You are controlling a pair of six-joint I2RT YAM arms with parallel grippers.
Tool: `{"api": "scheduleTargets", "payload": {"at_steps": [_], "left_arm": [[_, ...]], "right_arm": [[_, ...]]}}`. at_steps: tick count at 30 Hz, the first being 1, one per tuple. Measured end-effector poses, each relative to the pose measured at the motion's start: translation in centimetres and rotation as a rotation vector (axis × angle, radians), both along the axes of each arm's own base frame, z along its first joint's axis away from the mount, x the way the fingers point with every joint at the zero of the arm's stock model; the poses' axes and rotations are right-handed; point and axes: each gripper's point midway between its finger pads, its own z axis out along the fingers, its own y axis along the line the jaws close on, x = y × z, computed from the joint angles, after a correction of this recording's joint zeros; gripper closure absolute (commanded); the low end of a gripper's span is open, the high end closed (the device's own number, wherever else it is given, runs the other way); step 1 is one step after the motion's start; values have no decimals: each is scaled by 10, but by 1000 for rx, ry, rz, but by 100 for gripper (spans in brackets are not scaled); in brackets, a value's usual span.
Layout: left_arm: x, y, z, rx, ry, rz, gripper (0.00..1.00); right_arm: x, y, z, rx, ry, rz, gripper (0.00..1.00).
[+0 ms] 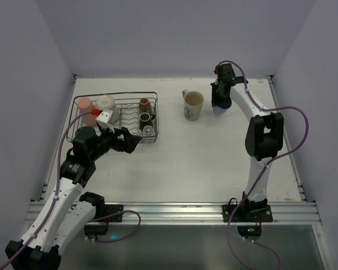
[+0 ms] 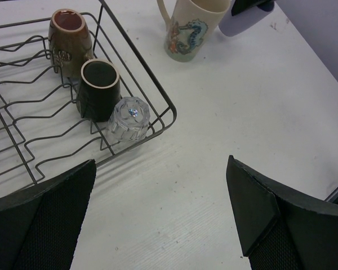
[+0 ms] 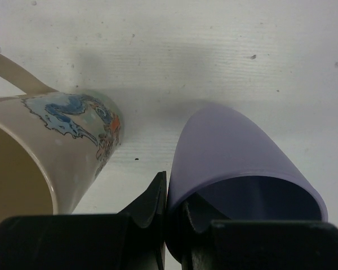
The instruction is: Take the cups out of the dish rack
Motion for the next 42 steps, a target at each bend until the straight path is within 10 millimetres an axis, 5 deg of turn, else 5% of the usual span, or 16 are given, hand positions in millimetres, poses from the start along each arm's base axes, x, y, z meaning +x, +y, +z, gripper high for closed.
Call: {"api": "scheduleTargets", "payload": {"at_steps": [10,14,22,26,32,36,42], "left_arm": [[2,5,-5,16,13,31,0],[5,9,-6,26,13,57,0],[15,22,-14,53,33,134,0],[21,30,-17,73,53,186,0],[34,42,-7,83,68,285,0],[49,49,9,64,61,365,0],[89,61,15,98,98,483,0]], "right_arm": [[0,10,-36,33,87,42,94],[6,12,-33,35,75,46,68],[10,12,-25,33,55,49,38],[6,11,-5,39,19,50,35],[-9,10,57,77,-120,54,25],[-36,14,88,141,-204,73,11],[-86,21,99,219,-283,107,1]]}}
